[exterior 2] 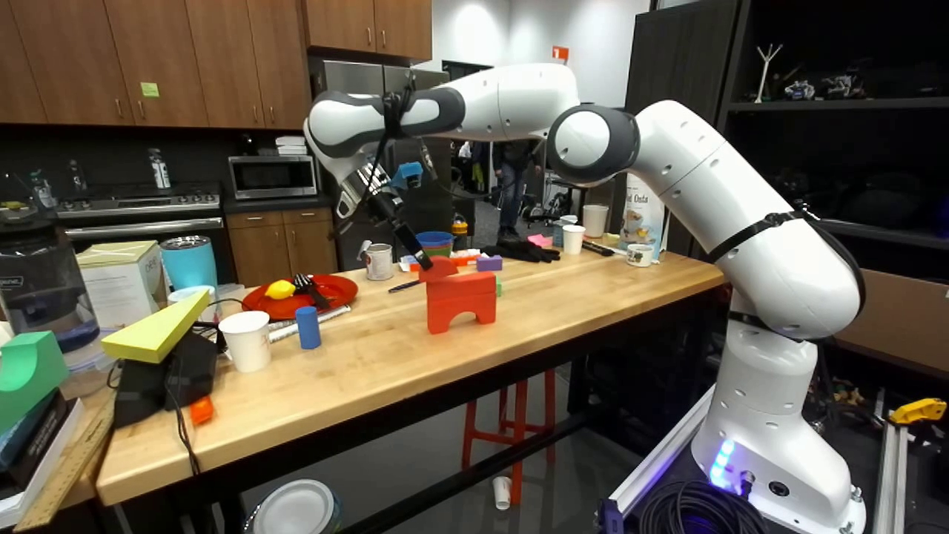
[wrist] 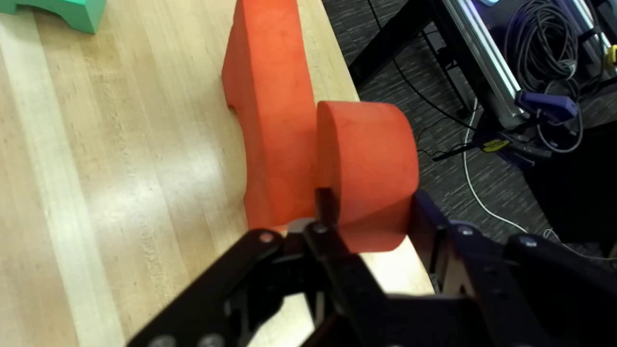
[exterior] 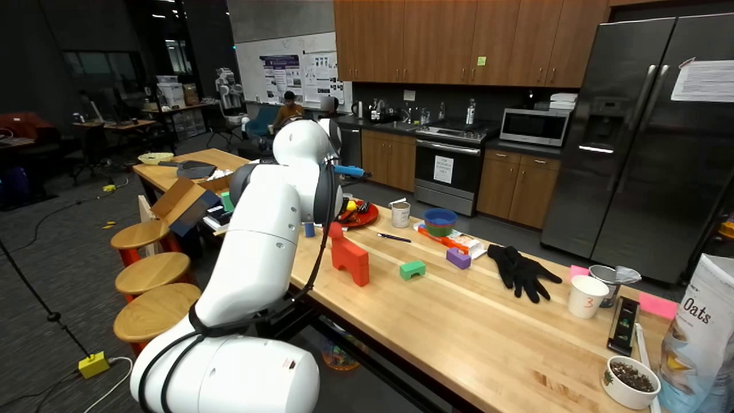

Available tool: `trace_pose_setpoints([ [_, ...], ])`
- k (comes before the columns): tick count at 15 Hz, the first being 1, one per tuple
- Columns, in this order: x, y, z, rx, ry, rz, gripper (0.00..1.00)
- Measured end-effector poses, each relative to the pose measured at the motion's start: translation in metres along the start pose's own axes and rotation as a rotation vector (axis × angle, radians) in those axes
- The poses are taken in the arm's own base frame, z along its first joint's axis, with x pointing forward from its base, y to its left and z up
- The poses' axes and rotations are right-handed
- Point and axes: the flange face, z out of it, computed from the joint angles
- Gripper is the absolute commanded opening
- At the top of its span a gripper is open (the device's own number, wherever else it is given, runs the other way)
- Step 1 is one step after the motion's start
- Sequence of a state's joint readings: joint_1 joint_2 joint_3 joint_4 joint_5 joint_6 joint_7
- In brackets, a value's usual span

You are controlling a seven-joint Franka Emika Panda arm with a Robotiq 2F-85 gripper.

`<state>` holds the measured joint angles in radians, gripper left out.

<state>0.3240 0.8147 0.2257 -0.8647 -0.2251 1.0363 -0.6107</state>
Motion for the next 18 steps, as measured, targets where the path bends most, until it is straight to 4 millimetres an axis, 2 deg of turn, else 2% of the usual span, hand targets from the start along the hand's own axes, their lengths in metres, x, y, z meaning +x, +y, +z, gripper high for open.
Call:
trace_pose_setpoints([
  [11,0.001,0.0045,0.004,-0.005,-0.012,0.097,0.16],
  [18,0.0091,0.0093,0.0095,-0.016,0.005,0.121,0.16],
])
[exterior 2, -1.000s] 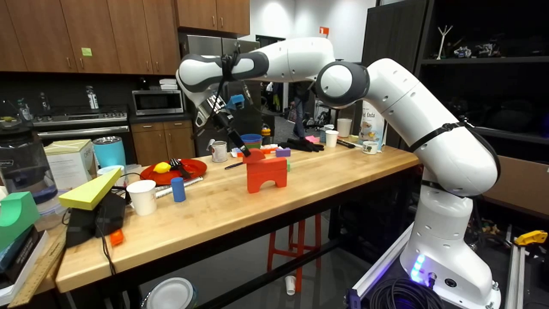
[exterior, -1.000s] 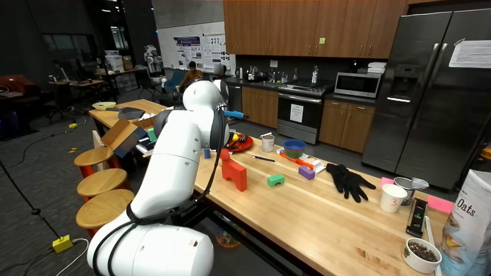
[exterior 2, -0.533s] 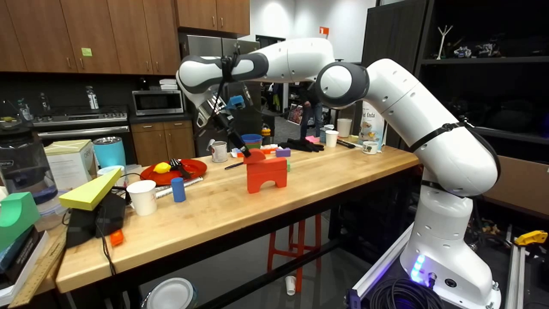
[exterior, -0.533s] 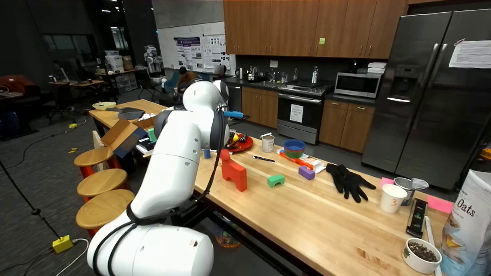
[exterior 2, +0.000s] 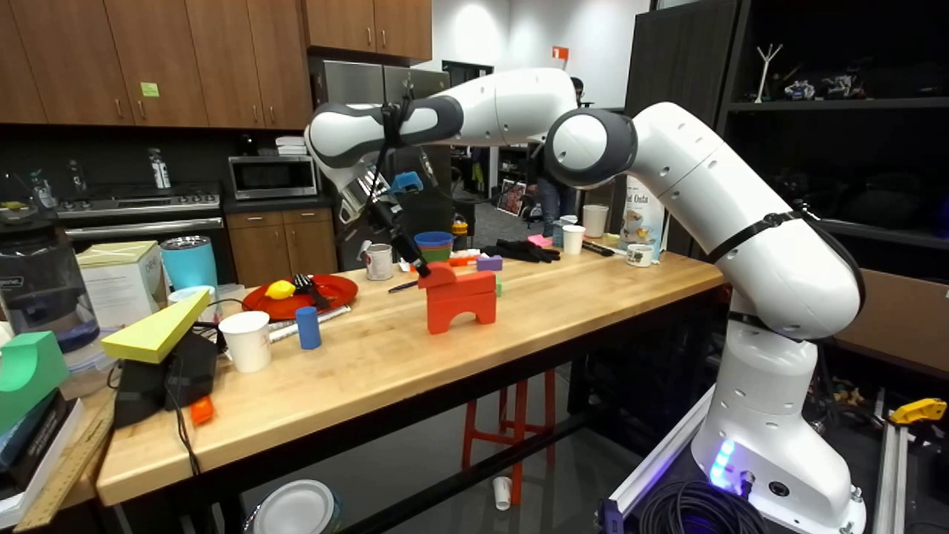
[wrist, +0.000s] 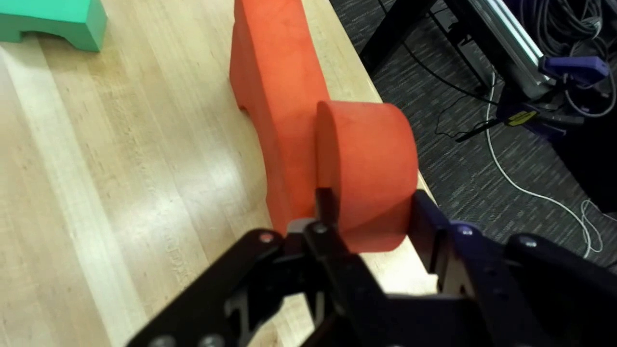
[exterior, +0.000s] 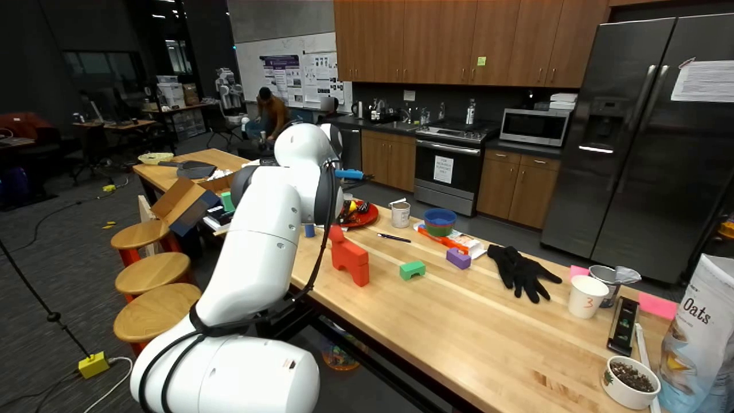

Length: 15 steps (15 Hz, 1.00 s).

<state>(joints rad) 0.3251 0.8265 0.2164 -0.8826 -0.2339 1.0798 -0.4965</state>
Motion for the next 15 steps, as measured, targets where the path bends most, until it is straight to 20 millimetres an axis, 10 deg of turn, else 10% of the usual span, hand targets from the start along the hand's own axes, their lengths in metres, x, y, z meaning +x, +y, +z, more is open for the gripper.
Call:
trace_pose_setpoints([
  [7,0.0017,0.0,-0.0017,-0.008,0.014,0.031,0.16],
  [8,0.0019,-0.0004,-0.0019,-0.009,0.016,0.036,0.23],
  [9,0.0019,-0.0004,-0.0022,-0.009,0.017,0.042,0.66],
  [15,0.0067,-0.0004,0.0009,-0.014,0.024,0.063,0.97],
])
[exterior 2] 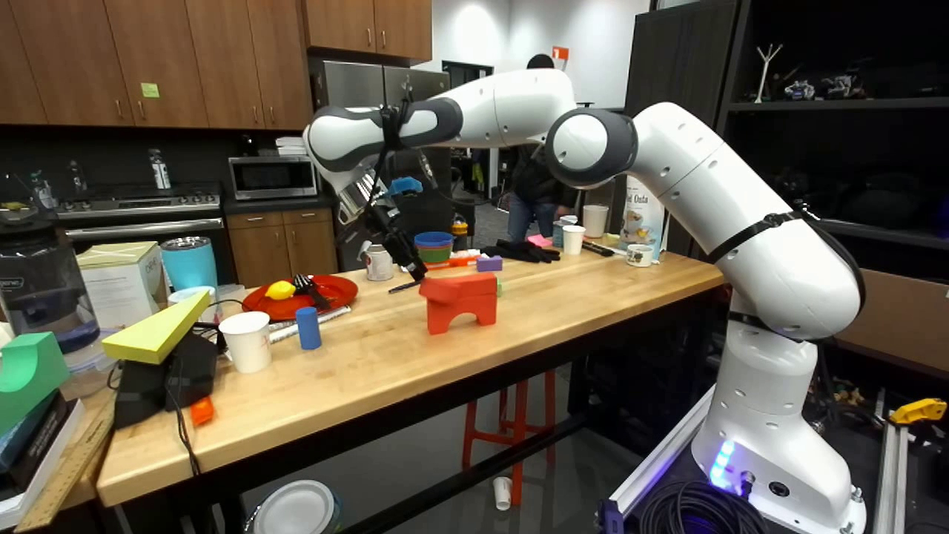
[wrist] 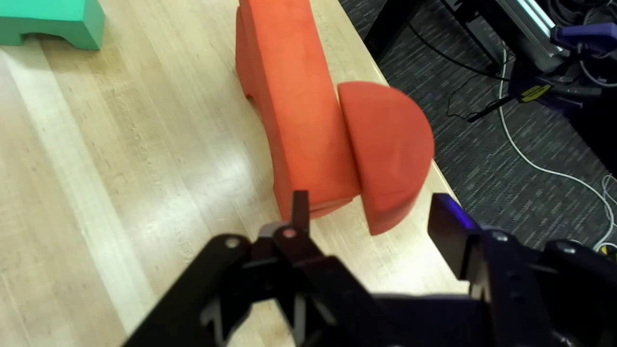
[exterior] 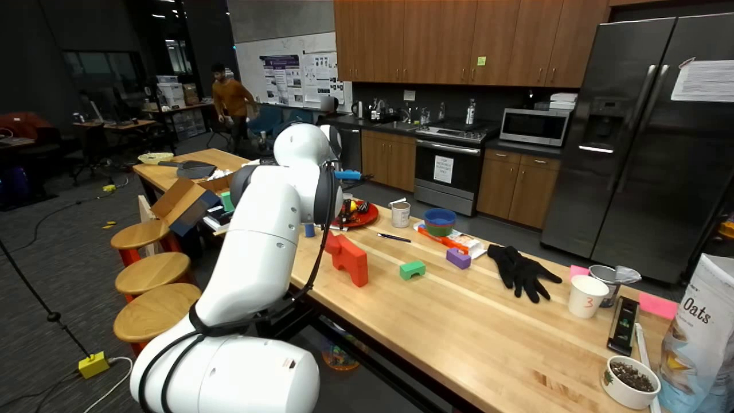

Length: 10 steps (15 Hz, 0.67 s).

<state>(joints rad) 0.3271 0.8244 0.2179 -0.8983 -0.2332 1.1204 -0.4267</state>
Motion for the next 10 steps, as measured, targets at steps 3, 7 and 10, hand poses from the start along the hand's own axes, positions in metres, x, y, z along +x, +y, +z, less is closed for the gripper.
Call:
trace_pose_setpoints([
  [3,0.0036,0.0003,0.0031,-0.003,0.005,0.005,1.0],
  [7,0.0073,0.0005,0.0066,-0.005,0.009,0.008,1.0],
  [10,0.0091,0.0007,0.0093,-0.005,0.007,0.012,1.0],
])
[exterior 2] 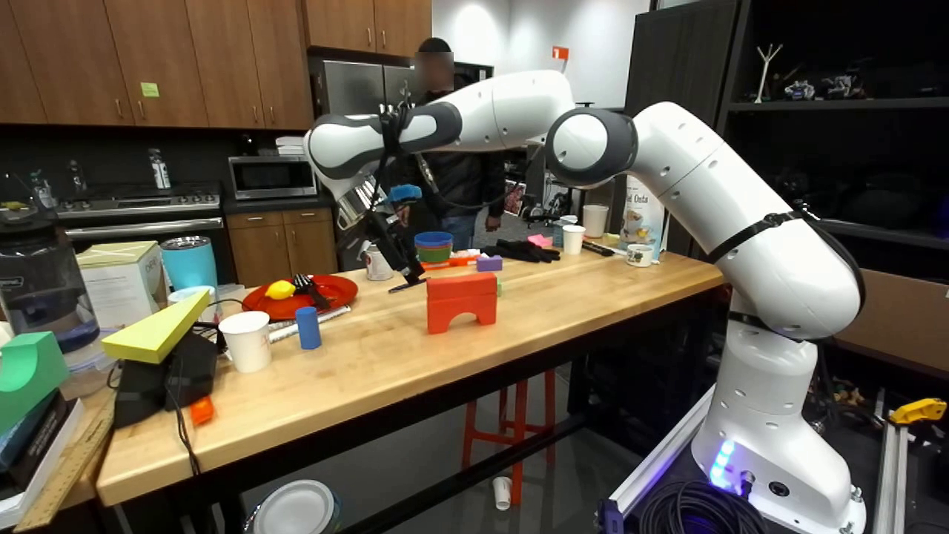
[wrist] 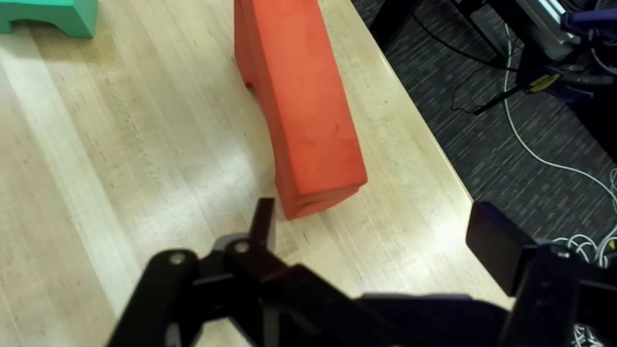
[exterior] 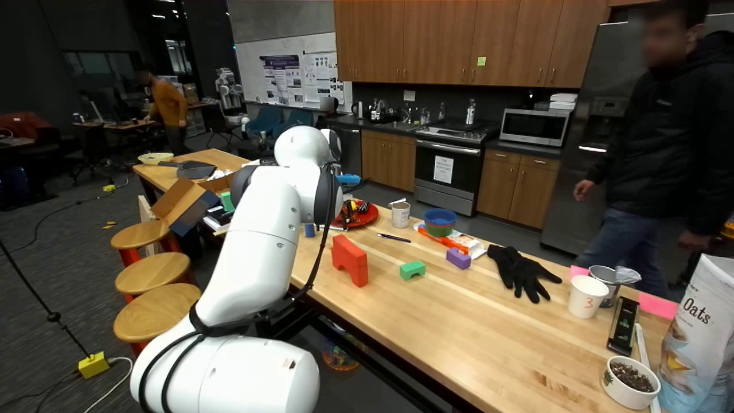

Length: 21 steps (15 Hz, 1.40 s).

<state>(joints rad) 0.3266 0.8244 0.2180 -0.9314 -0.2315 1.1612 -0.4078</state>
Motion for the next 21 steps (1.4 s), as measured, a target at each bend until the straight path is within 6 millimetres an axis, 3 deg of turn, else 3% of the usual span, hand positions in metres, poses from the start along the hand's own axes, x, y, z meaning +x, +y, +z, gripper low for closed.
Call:
trace_pose_setpoints([
  [5,0.003,0.0,0.0,-0.003,0.014,-0.02,1.0],
  [10,0.008,-0.006,0.0,0.012,0.042,-0.202,1.0],
  [17,0.011,-0.028,0.0,0.004,0.024,-0.354,1.0],
  [21,-0.001,-0.049,-0.011,-0.012,0.009,-0.374,1.0],
])
